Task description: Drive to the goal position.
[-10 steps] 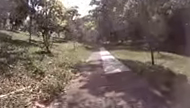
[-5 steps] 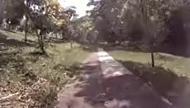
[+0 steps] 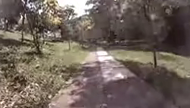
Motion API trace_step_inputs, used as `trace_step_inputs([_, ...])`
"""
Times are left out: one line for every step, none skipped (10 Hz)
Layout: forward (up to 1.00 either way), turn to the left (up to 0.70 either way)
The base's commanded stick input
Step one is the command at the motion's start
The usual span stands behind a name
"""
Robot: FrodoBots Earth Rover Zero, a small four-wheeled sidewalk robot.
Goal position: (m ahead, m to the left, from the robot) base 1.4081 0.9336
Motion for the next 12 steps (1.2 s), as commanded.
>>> trace_step_inputs([0.45, 0.00])
trace_step_inputs([0.45, 0.00])
trace_step_inputs([0.45, 0.00])
trace_step_inputs([0.45, 0.00])
trace_step_inputs([0.45, 0.00])
trace_step_inputs([0.45, 0.00])
trace_step_inputs([0.45, 0.00])
trace_step_inputs([0.45, 0.00])
trace_step_inputs([0.45, 0.00])
trace_step_inputs([0.45, 0.00])
trace_step_inputs([0.45, 0.00])
trace_step_inputs([0.45, 0.00])
